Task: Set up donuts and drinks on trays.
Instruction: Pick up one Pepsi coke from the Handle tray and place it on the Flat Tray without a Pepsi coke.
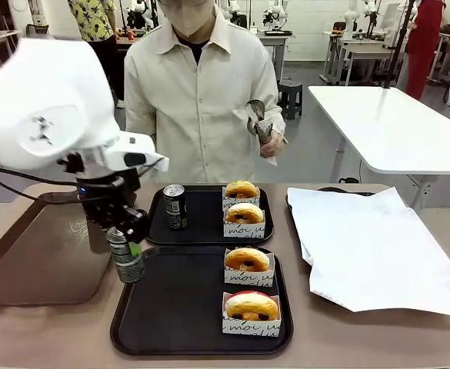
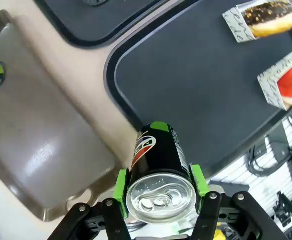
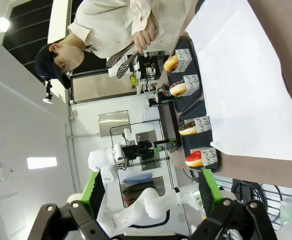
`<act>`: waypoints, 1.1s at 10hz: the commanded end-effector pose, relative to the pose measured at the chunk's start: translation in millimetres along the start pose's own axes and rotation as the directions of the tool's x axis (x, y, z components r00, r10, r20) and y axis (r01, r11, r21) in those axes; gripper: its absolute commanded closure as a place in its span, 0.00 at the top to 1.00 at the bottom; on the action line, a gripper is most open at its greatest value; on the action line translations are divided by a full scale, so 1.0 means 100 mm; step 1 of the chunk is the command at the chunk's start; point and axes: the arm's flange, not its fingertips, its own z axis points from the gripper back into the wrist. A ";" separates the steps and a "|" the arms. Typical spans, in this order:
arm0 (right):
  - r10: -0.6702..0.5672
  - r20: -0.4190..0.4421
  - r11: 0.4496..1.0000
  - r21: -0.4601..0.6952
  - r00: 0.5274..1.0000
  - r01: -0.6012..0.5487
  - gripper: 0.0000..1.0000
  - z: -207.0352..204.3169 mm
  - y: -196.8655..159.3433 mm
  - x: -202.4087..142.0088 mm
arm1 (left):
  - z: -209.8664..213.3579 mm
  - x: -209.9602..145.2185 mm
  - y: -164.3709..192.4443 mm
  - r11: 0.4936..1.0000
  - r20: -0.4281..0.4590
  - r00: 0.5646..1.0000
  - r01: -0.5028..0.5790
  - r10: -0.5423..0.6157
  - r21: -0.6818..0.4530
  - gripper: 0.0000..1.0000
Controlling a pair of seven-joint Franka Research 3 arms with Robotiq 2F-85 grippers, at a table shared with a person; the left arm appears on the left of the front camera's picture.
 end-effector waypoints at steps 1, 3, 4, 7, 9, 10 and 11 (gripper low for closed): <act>-0.002 -0.004 1.000 0.006 1.000 0.002 1.00 0.00 0.00 0.00 | -0.24 0.14 -0.10 0.999 0.012 0.999 -0.030 0.030 0.015 0.59; -0.002 -0.004 1.000 0.006 1.000 0.002 1.00 0.00 0.00 0.00 | -0.38 0.18 -0.16 0.999 0.027 0.999 -0.029 0.028 0.022 0.59; -0.002 -0.004 1.000 0.006 1.000 0.002 1.00 0.00 0.00 0.00 | -0.43 0.20 -0.15 0.999 0.025 0.999 -0.031 0.030 0.026 0.59; -0.002 -0.004 1.000 0.006 1.000 0.002 1.00 0.00 0.00 0.00 | -0.45 0.19 -0.16 0.999 0.018 1.000 -0.004 0.004 0.033 1.00; -0.002 -0.004 1.000 0.006 1.000 0.002 1.00 0.00 0.00 0.00 | -0.28 0.15 -0.11 1.000 0.003 1.000 -0.016 0.016 0.011 1.00; -0.002 -0.004 1.000 0.006 1.000 0.002 1.00 0.00 0.00 0.00 | -0.14 0.11 -0.05 0.999 0.003 0.999 -0.032 0.032 -0.019 0.87; -0.002 -0.004 1.000 0.006 1.000 0.002 1.00 0.00 0.00 0.00 | 0.03 0.07 0.06 0.997 0.009 0.998 -0.059 0.059 -0.058 0.89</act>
